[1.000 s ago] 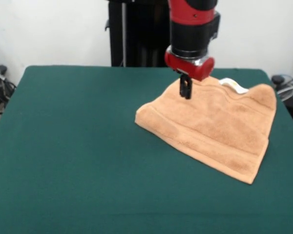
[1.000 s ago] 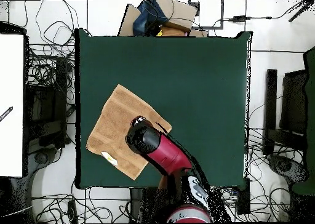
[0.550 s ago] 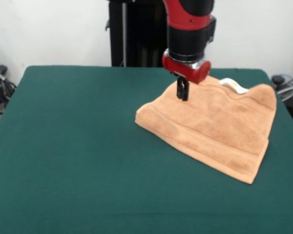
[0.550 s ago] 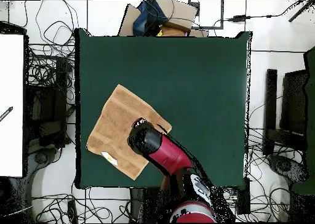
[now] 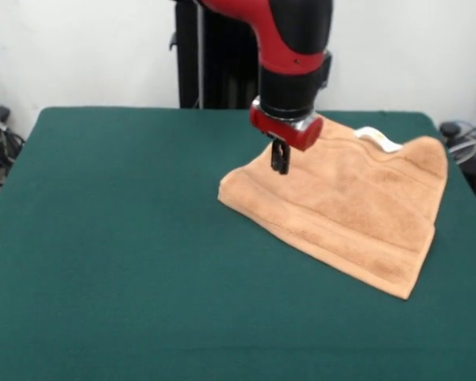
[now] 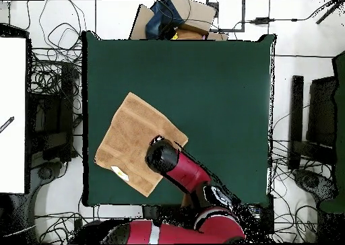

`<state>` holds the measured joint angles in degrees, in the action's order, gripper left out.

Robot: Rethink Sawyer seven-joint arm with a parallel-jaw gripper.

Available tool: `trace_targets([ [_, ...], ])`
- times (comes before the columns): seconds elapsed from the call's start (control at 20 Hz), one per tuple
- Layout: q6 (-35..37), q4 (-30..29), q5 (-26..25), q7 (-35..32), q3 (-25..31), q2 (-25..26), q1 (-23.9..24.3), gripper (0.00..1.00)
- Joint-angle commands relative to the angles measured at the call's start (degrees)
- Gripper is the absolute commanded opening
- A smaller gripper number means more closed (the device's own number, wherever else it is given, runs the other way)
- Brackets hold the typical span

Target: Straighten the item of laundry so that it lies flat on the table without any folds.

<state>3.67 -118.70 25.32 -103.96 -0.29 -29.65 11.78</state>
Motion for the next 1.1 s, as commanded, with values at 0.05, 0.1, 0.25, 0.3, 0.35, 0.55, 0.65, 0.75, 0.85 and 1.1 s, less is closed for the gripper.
trace_targets([
  [0.05,-4.23,6.11,-3.61,-7.02,6.98,5.07,2.4,0.0],
  [0.1,-4.54,6.63,-3.9,-7.04,6.98,5.85,2.45,0.0],
  [0.25,-4.54,8.2,-4.31,-7.16,6.3,7.14,1.92,0.0],
  [0.3,-4.36,8.77,-4.32,-7.11,6.22,7.43,1.85,0.0],
  [0.35,-4.26,9.21,-4.26,-7.38,6.0,7.71,1.56,0.0],
  [0.55,-3.19,11.06,-3.92,-7.72,4.65,8.35,0.42,0.0],
  [0.65,-3.29,11.84,-3.93,-7.78,4.46,9.0,0.21,0.0],
  [0.75,-2.65,12.74,-3.72,-7.67,3.83,9.16,-0.19,0.0],
  [0.85,-2.07,13.5,-3.98,-7.14,3.83,9.49,0.05,0.0],
  [1.1,0.05,15.95,-5.8,-4.66,3.96,10.99,0.92,0.0],
])
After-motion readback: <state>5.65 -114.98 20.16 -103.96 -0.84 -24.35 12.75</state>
